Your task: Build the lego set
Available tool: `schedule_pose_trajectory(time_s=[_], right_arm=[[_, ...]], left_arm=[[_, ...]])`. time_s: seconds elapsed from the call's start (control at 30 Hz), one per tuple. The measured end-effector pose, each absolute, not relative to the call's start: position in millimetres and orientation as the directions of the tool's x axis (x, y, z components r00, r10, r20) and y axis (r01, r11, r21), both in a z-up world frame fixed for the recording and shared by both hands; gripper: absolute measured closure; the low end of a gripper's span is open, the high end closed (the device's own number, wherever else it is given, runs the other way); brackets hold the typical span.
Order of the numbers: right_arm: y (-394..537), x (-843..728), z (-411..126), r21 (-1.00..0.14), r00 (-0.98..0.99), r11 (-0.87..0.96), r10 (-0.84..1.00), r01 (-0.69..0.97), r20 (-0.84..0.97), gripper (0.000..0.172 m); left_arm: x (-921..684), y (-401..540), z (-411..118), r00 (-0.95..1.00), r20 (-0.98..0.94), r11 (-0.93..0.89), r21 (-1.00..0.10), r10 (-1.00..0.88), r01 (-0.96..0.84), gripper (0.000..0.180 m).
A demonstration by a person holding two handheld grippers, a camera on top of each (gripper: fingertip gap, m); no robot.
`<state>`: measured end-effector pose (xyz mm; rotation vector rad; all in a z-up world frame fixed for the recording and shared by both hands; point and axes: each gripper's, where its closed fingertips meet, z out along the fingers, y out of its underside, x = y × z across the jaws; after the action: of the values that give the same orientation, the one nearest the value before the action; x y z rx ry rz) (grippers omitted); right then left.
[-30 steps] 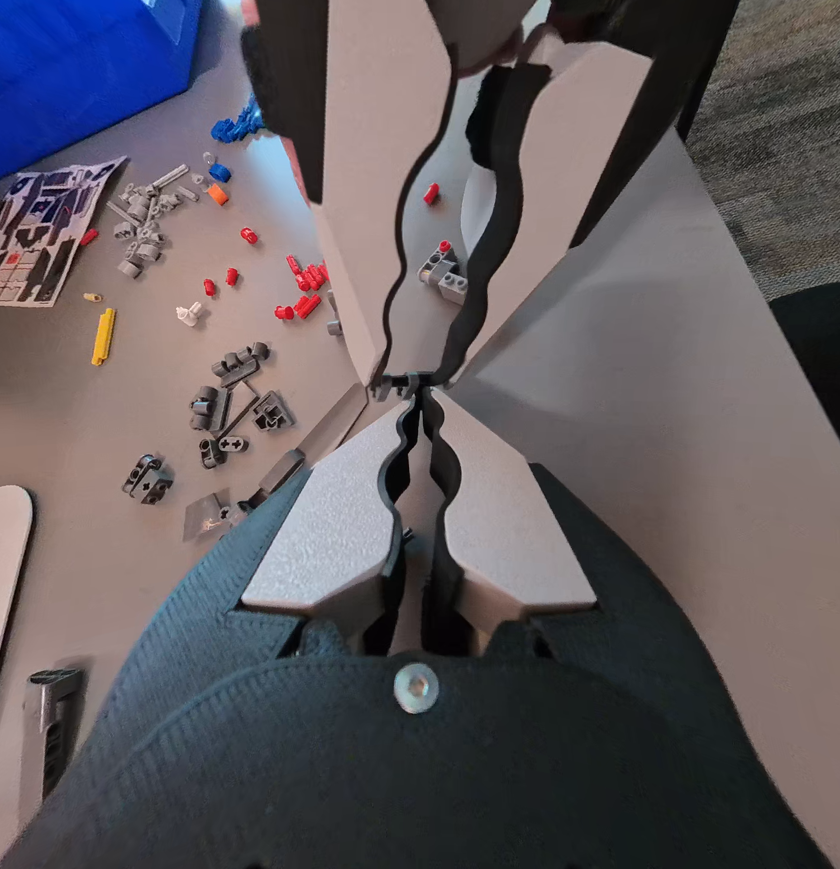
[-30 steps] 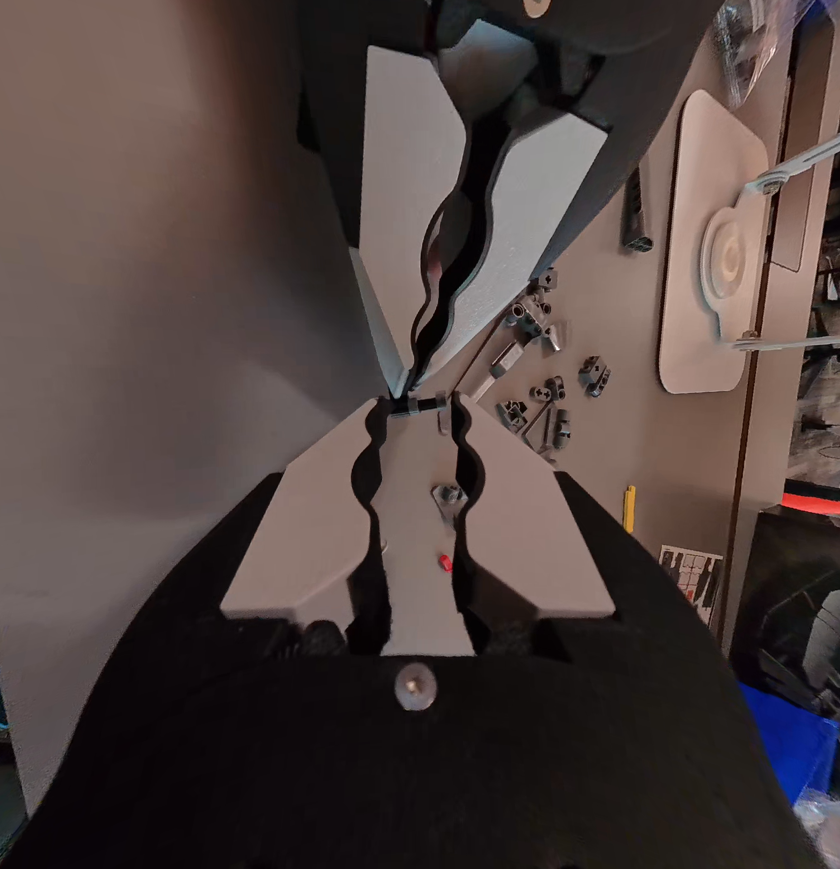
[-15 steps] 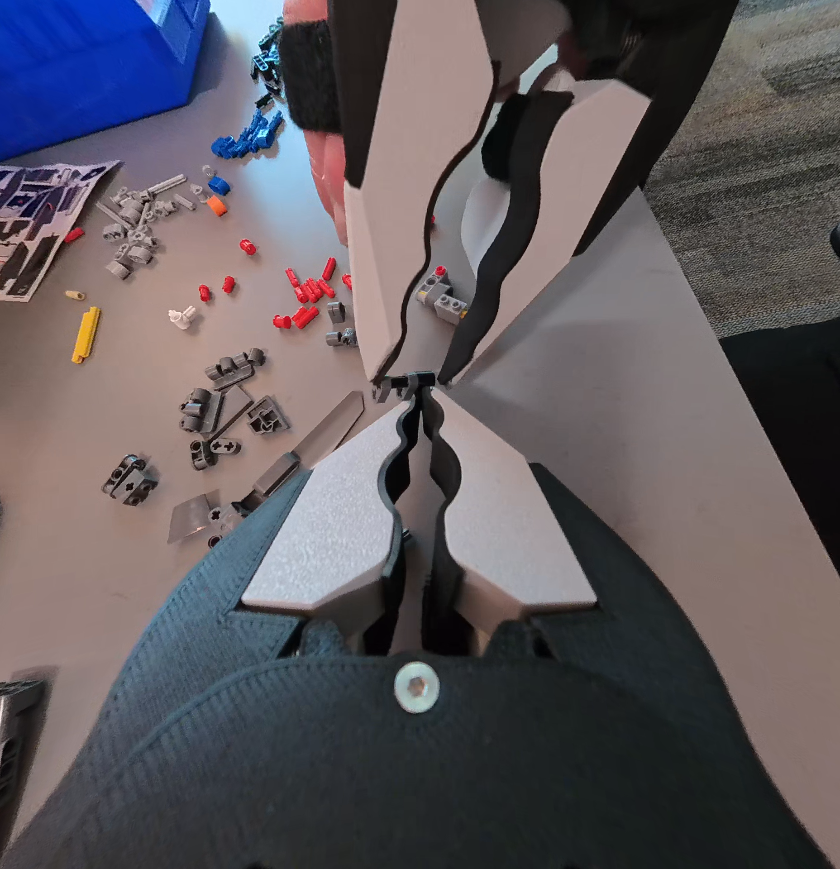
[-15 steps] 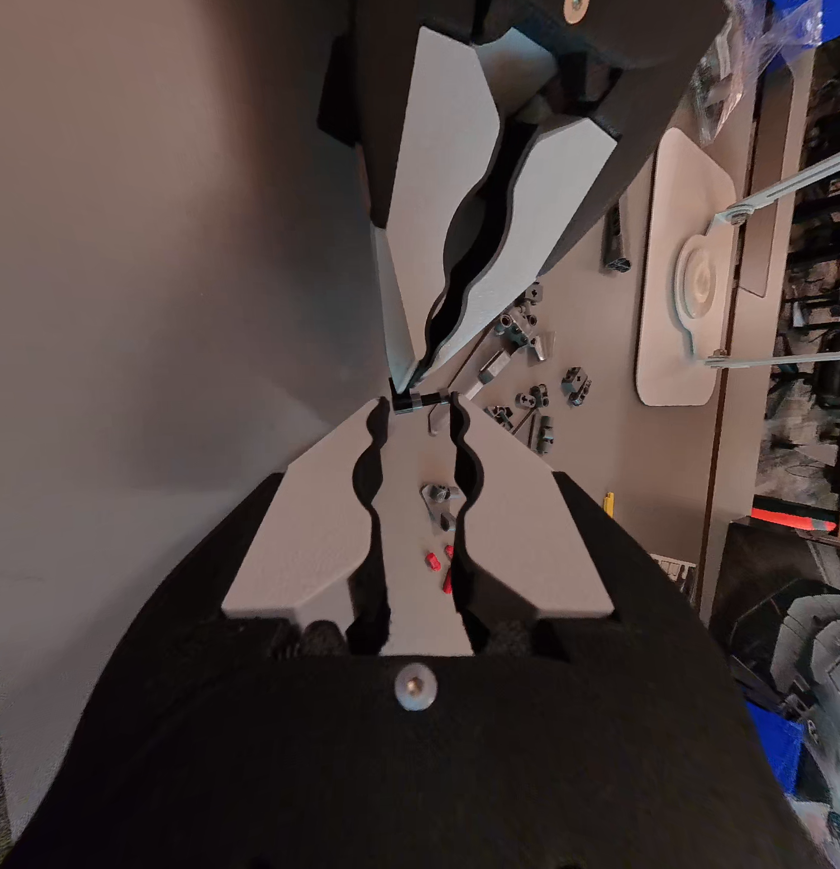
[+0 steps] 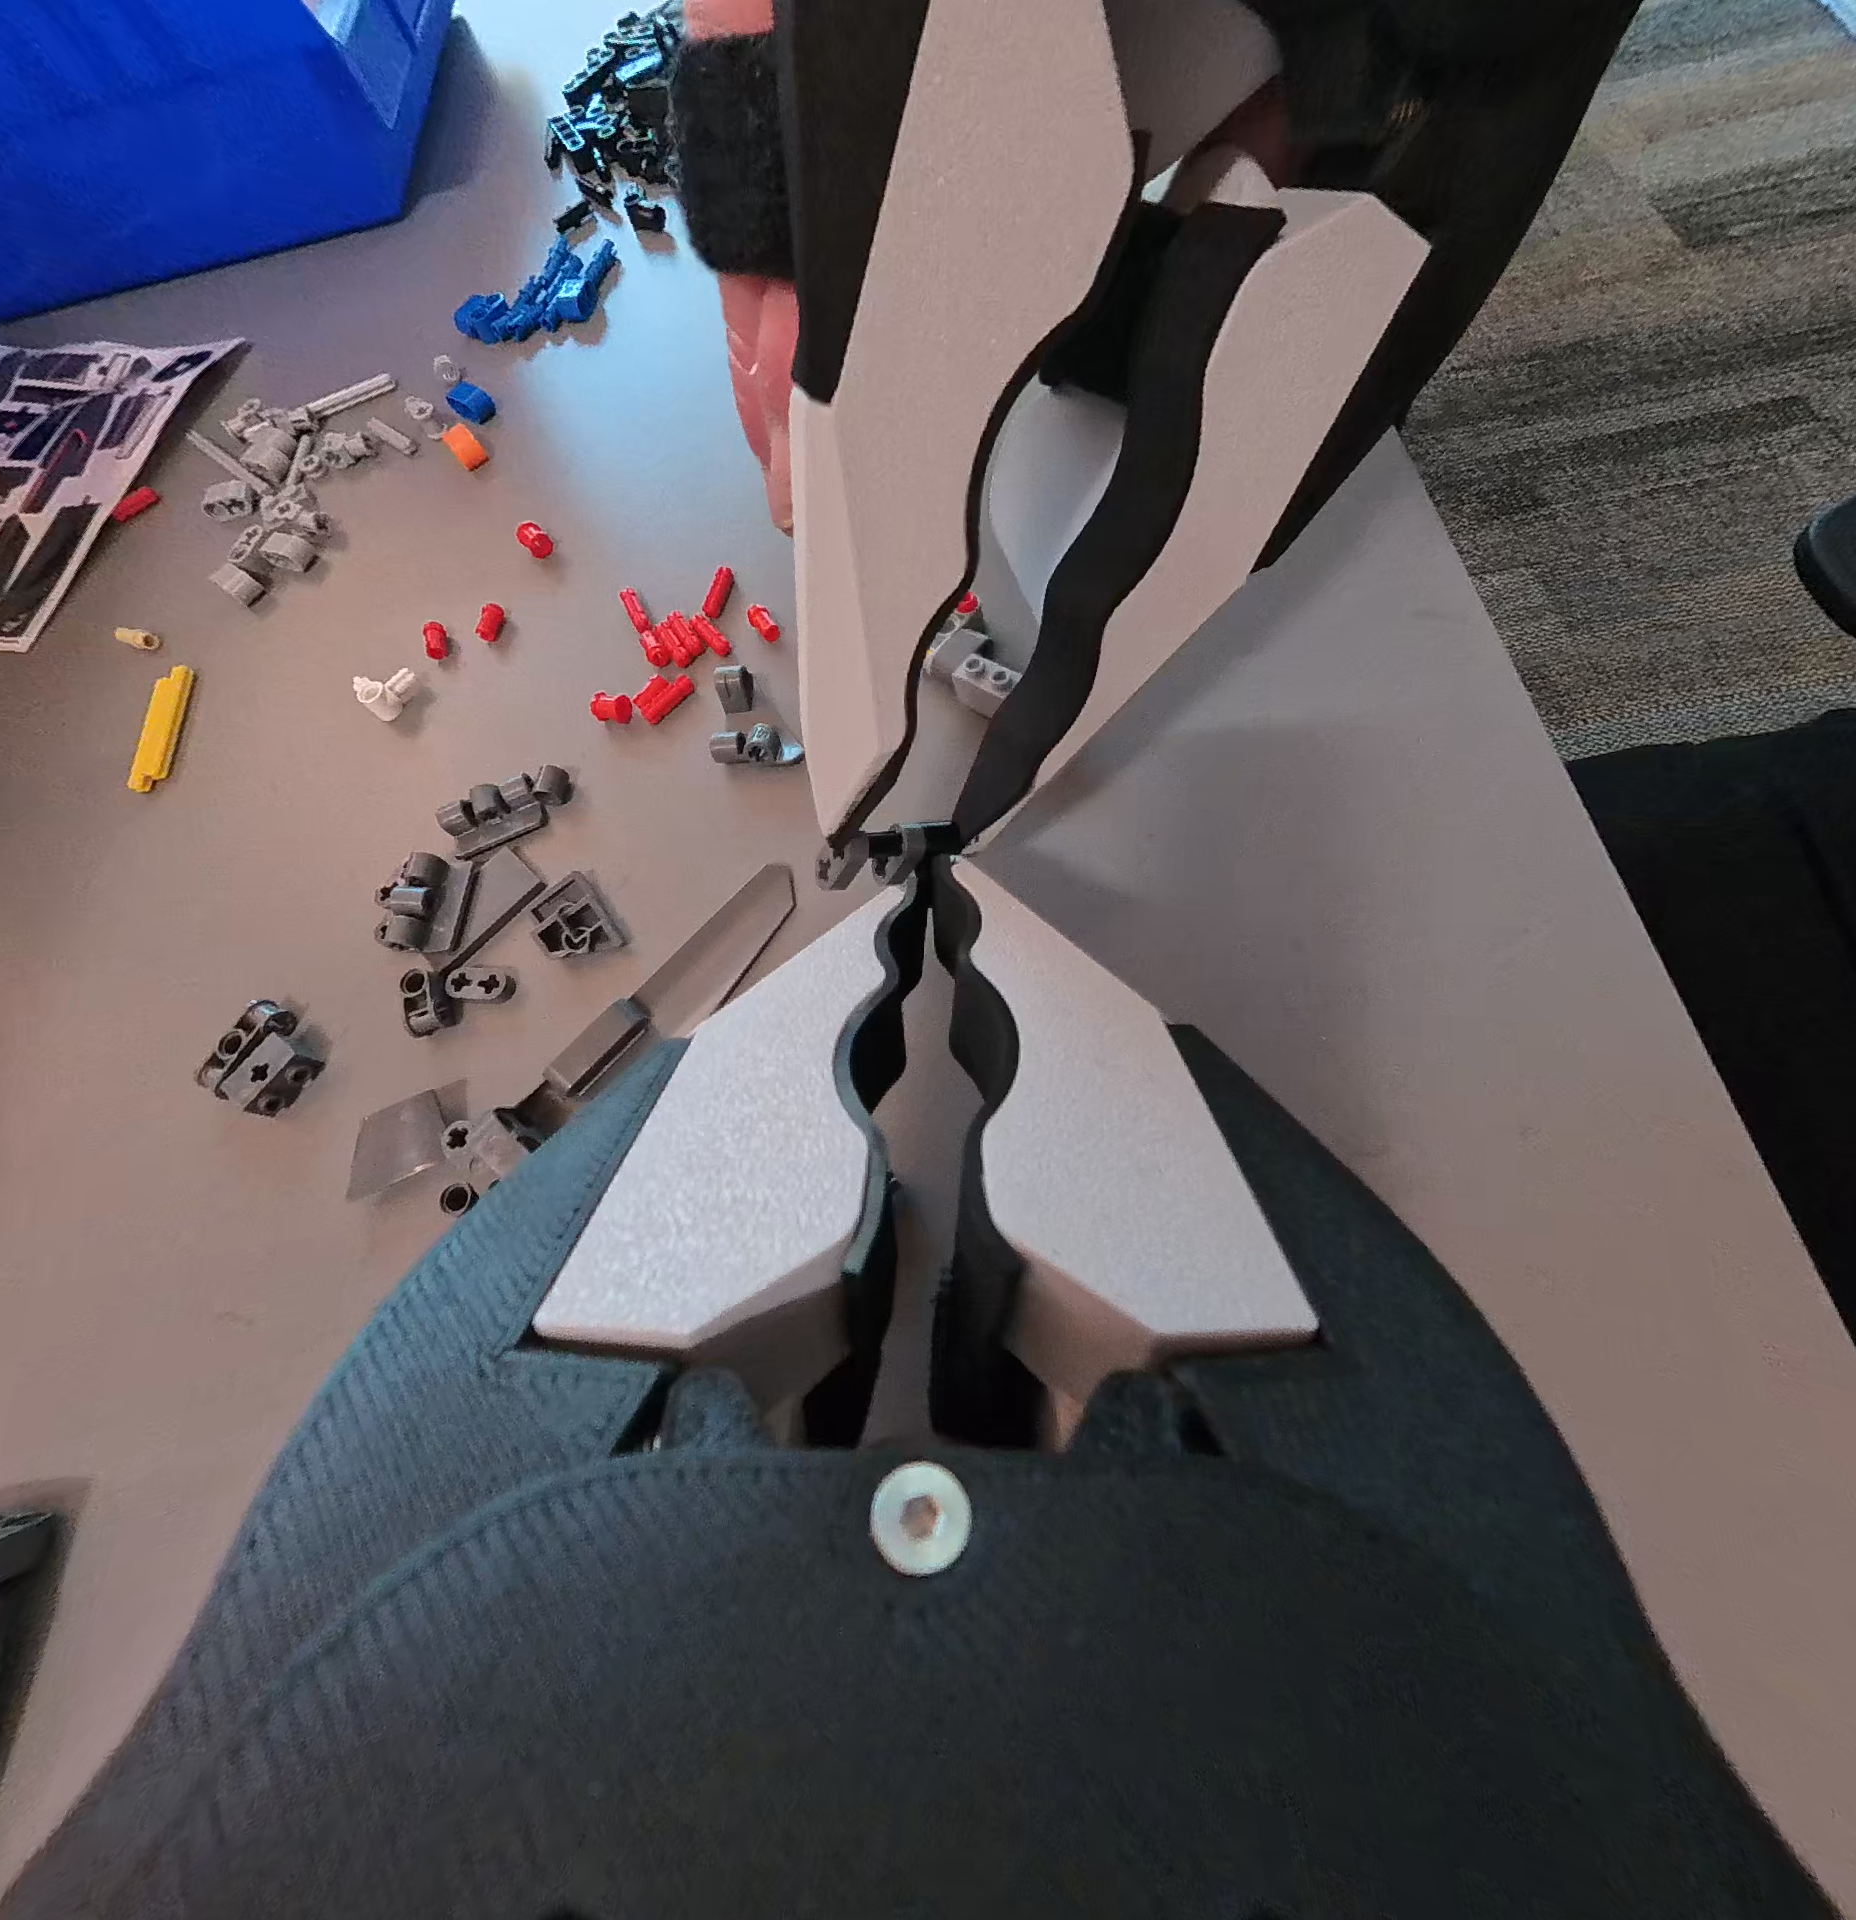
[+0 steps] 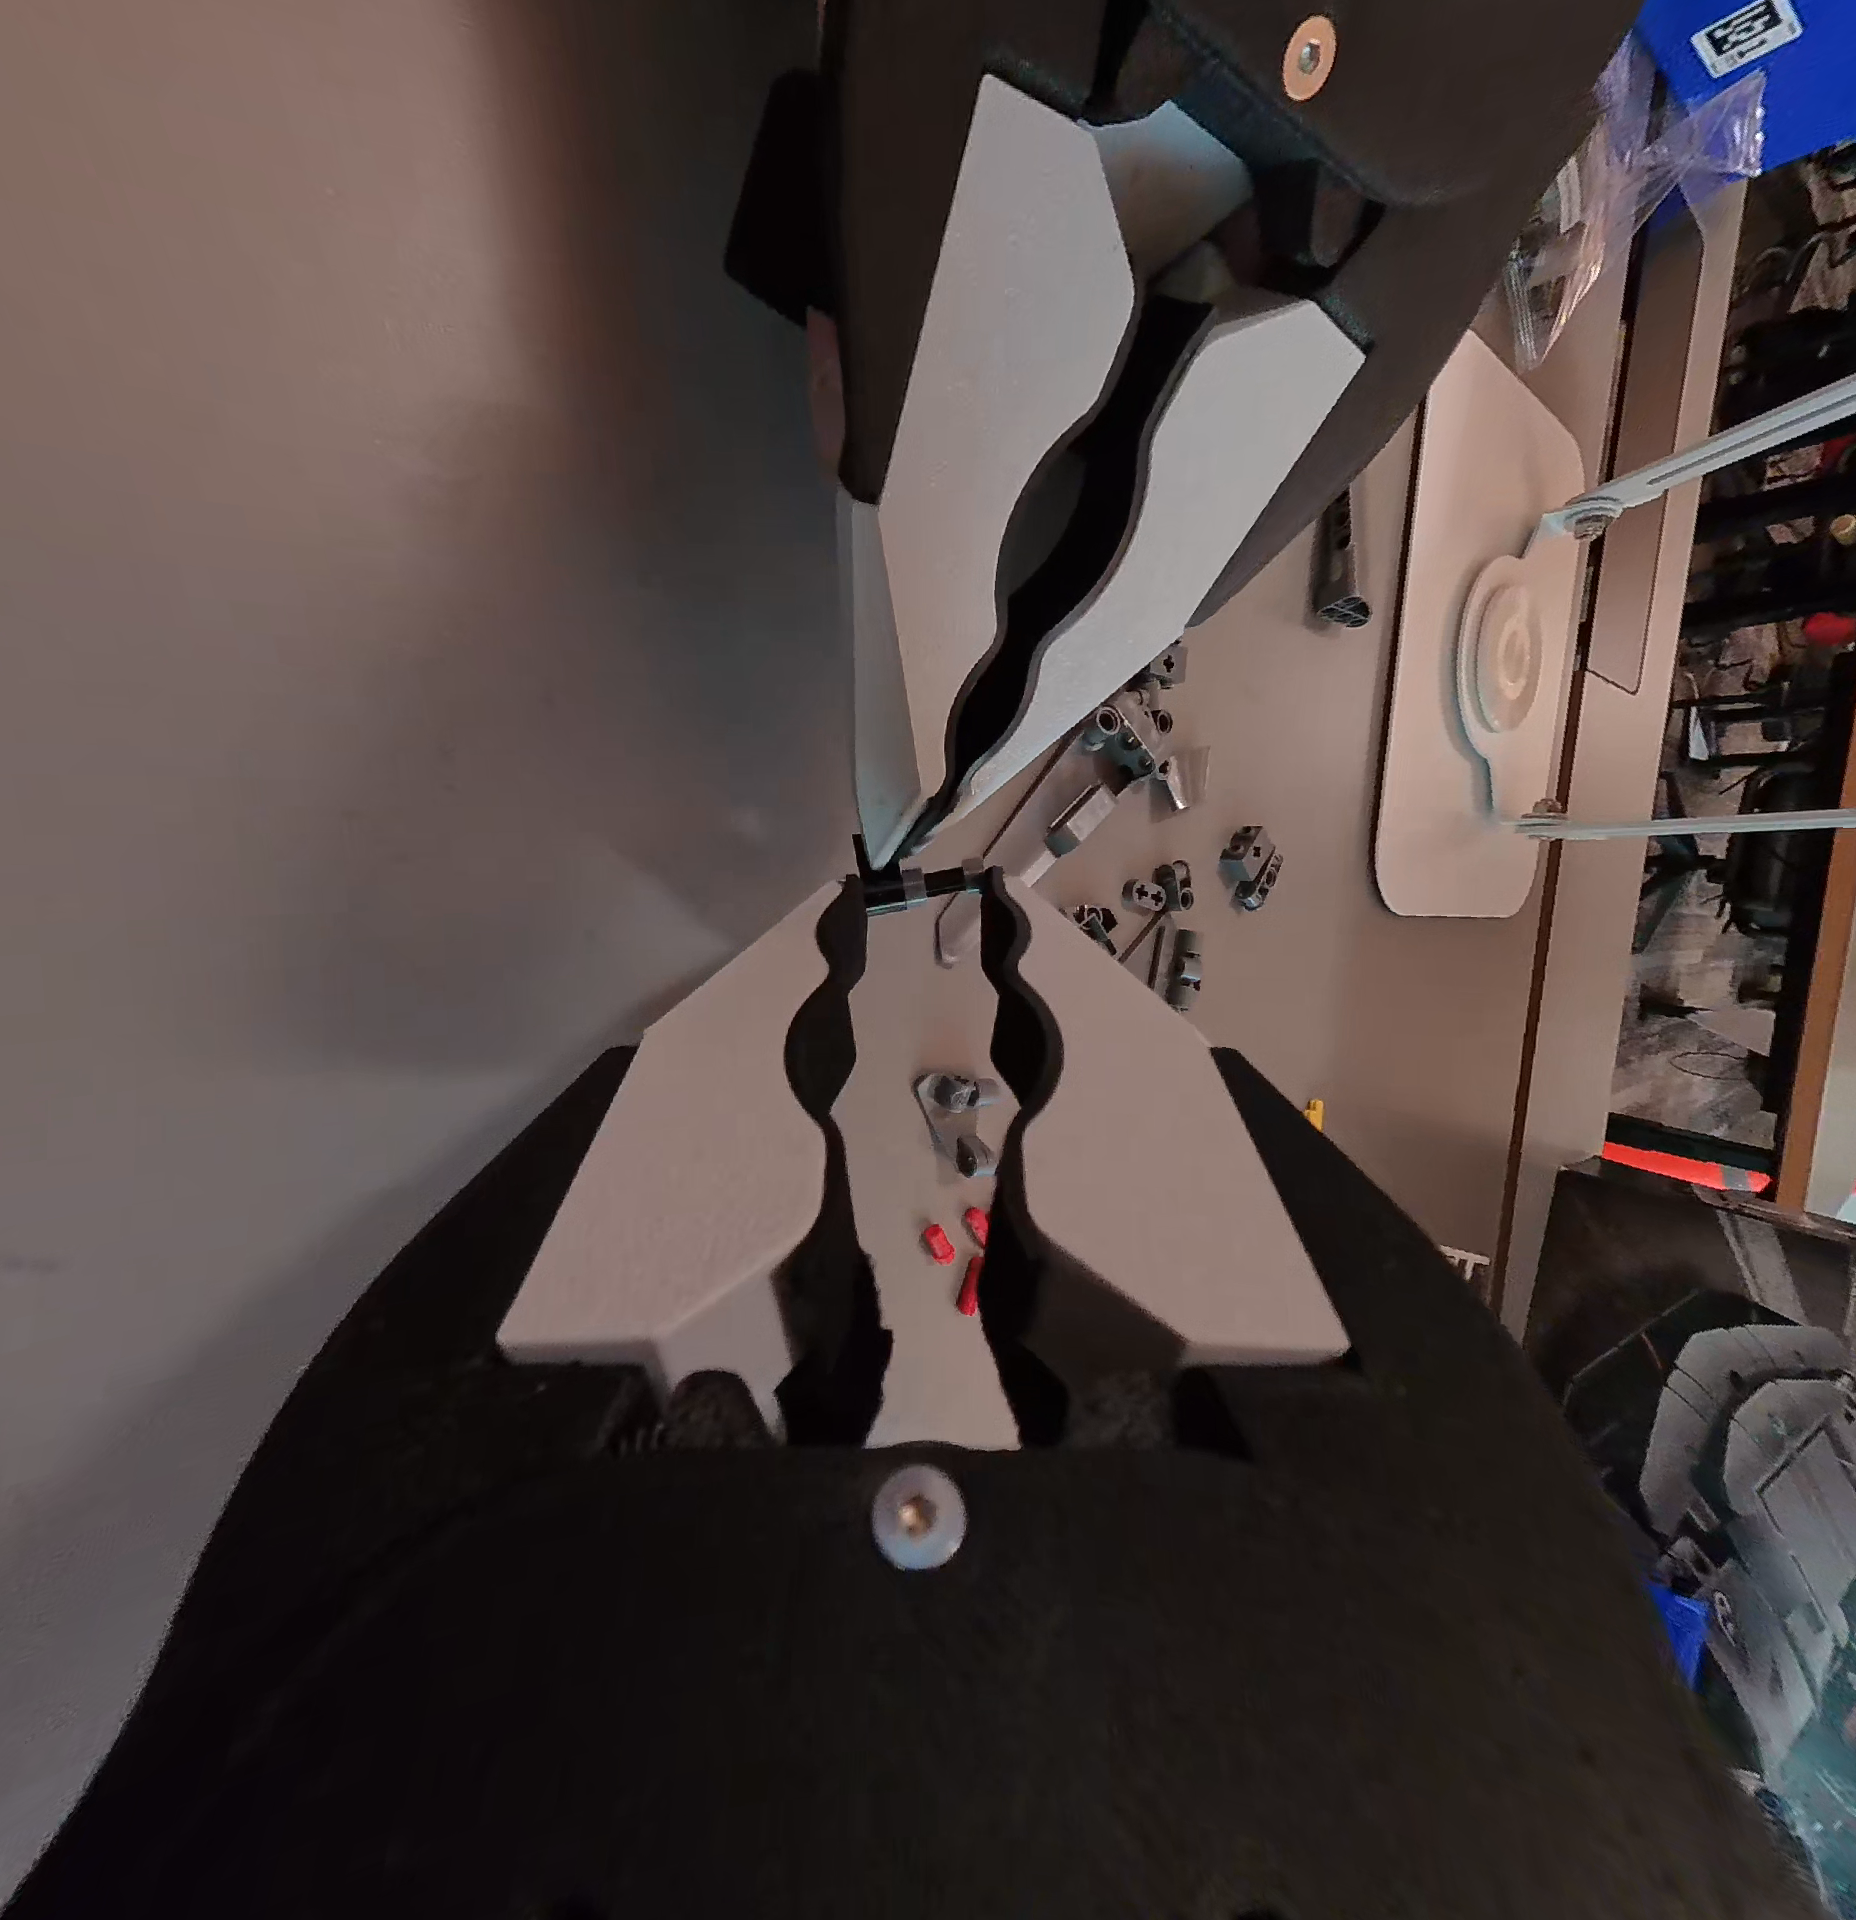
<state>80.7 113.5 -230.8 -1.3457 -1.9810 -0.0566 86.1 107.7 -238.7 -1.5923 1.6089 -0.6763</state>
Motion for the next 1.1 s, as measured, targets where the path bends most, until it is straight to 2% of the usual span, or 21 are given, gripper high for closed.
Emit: schedule_pose_trajectory(time_s=[0.2,0.47,0.57,0.73,0.9,1.1], right_arm=[[116,80,-234,-0.371,-0.175,0.447,0.798,0.814,0.577,0.152],[120,77,-212,-0.518,-0.056,0.421,0.813,0.745,0.58,0.151],[121,79,-208,-0.552,-0.028,0.408,0.821,0.728,0.57,0.152],[123,86,-203,-0.6,0.014,0.387,0.833,0.7,0.554,0.151],[118,83,-190,-0.674,0.046,0.377,0.853,0.635,0.52,0.152],[115,78,-187,-0.692,0.037,0.382,0.861,0.613,0.507,0.152]], left_arm=[[84,110,-243,0.063,-0.193,0.115,-0.781,-0.979,-0.613,0.18],[80,120,-215,0.12,-0.471,0.29,-0.704,-0.874,-0.648,0.172],[77,122,-204,0.152,-0.461,0.278,-0.731,-0.874,-0.623,0.163],[69,132,-191,0.207,-0.471,0.272,-0.757,-0.857,-0.594,0.157],[81,128,-206,0.165,-0.51,0.314,-0.72,-0.844,-0.619,0.145],[88,123,-199,0.175,-0.525,0.347,-0.742,-0.833,-0.573,0.157]])
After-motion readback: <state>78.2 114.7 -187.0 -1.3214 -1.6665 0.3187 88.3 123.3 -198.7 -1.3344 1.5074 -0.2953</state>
